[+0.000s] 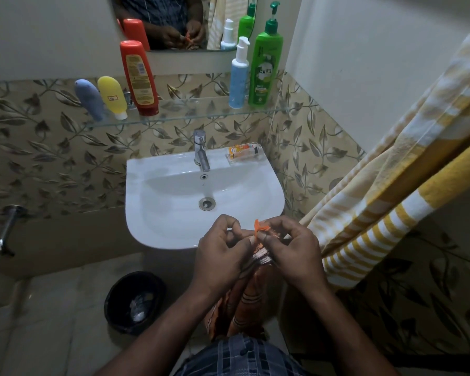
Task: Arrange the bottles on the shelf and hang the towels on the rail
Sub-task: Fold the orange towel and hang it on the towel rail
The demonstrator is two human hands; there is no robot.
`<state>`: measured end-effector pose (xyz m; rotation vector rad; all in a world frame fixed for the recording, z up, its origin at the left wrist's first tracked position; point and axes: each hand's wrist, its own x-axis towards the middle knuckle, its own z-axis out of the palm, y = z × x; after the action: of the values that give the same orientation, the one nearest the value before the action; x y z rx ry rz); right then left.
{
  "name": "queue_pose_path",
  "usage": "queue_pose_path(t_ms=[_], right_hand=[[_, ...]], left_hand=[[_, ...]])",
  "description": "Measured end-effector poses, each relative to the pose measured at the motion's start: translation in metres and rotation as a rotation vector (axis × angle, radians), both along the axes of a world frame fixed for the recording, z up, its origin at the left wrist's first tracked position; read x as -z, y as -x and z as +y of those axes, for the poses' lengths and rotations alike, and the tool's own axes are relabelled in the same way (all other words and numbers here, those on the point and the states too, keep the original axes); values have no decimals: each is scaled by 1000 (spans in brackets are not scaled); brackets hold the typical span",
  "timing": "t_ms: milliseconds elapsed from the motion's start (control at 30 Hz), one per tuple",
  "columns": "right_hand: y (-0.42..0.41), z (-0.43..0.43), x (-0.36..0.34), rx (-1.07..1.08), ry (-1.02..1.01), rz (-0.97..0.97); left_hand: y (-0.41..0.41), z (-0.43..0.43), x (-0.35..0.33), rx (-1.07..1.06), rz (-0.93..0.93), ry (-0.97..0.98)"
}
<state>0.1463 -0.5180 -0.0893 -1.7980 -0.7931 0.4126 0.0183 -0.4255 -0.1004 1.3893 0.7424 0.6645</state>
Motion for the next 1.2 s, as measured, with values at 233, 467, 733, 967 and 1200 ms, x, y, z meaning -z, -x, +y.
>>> queue_pose_path(t_ms=[233, 467, 733, 967, 1200], right_hand=[[0, -1, 4, 35, 49, 25], [0, 0, 4, 88, 11, 70], [3, 2, -2, 161, 0, -45], [1, 3, -9, 181, -89, -8], [-2, 2, -12, 143, -124, -16]], left_hand=[[-2, -3, -1, -8, -52, 90], [-1, -2, 1, 5, 9, -38], [-1, 1, 4, 62, 22, -68], [-1, 0, 9, 50, 77, -155], [-2, -2, 8, 160, 50, -76]])
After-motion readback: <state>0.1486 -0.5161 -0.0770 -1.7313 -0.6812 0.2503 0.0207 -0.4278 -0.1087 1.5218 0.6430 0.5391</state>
